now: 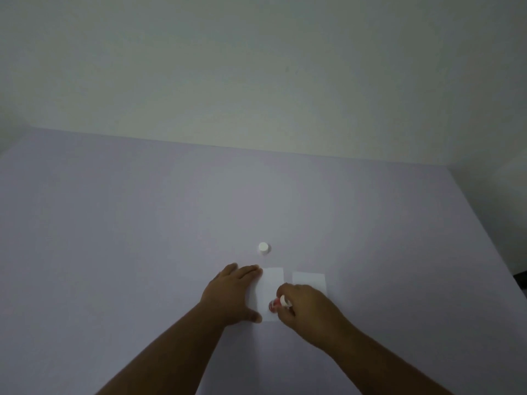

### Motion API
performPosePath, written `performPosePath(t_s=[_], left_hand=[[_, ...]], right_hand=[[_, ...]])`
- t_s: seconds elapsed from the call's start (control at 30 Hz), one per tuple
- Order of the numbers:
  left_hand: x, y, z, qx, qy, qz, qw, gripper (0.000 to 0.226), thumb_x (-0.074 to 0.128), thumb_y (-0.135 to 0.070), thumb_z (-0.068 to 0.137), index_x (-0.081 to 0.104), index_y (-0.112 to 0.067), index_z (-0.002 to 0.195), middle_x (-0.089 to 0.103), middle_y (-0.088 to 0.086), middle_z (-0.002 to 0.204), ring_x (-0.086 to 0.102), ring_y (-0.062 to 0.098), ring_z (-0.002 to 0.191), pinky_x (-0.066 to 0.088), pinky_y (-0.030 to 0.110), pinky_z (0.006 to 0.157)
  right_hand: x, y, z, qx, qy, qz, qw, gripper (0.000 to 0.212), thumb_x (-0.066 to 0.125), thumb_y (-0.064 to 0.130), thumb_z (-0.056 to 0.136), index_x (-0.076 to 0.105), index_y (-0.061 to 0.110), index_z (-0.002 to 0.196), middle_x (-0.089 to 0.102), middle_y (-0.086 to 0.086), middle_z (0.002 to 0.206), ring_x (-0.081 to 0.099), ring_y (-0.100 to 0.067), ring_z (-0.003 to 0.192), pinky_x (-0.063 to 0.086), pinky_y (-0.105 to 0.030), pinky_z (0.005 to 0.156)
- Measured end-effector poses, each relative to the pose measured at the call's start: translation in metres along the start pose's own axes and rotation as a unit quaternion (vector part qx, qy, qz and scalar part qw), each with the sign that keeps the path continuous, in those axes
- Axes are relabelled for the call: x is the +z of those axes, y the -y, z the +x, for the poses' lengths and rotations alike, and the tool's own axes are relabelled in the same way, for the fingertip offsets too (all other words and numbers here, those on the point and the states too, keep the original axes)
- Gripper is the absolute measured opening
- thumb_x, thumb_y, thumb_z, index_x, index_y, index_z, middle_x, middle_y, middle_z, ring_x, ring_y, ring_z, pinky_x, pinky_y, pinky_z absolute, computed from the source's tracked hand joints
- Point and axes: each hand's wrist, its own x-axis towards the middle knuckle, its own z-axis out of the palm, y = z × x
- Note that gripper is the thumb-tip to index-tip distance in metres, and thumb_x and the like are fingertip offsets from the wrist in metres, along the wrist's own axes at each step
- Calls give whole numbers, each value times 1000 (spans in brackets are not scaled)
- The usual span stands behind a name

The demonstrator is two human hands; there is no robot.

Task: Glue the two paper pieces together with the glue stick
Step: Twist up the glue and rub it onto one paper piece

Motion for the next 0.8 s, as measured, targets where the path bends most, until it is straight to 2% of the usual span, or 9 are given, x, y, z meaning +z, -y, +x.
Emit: performPosePath(t_s=[0.17,0.3,0.4,0.5,0.67,0.8], left_hand=[[-2,-1,-1,-2,6,1,1000,107,70,-64,59,12,-37,145,17,-18,155,9,23,144,22,45,114],[-2,-2,-2,-1,4,2,1000,107,70,-64,59,13,-35,145,18,-16,156,9,22,144,22,45,114],[-2,-3,-2,-3,1,0,1000,107,71,-65,59,14,-35,145,19,-17,155,10,22,144,23,46,114],[-2,-3,-1,-6,8,0,1000,108,71,-65,58,13,-36,145,18,-16,156,9,22,144,22,45,114],[-2,-3,-1,-7,6,0,1000,107,70,-65,58,13,-36,145,18,-16,156,9,22,144,23,46,114],[-2,-3,-1,-4,3,-7,1000,108,71,-65,57,14,-35,145,20,-16,155,10,22,144,23,45,114]], right_hand=[[-20,-6,25,42,-59,-10,997,24,49,34,89,57,16,103,65,-8,91,54,-18,78,38,-27,63],[-2,6,10,-4,-11,-7,1000,24,47,35,90,56,14,98,66,-9,93,58,-21,83,41,-30,66],[6,13,9,-21,5,-13,1000,25,46,36,90,56,16,102,66,-7,96,58,-20,84,38,-25,65],[-4,10,30,5,-27,0,1000,26,48,34,90,56,14,104,65,-10,97,58,-24,89,41,-30,69],[-14,5,44,26,-71,-17,997,25,49,34,90,56,11,99,65,-11,91,58,-24,84,44,-32,67],[8,11,17,-12,-17,-14,1000,23,47,36,90,56,15,96,66,-8,93,59,-22,83,40,-28,66]])
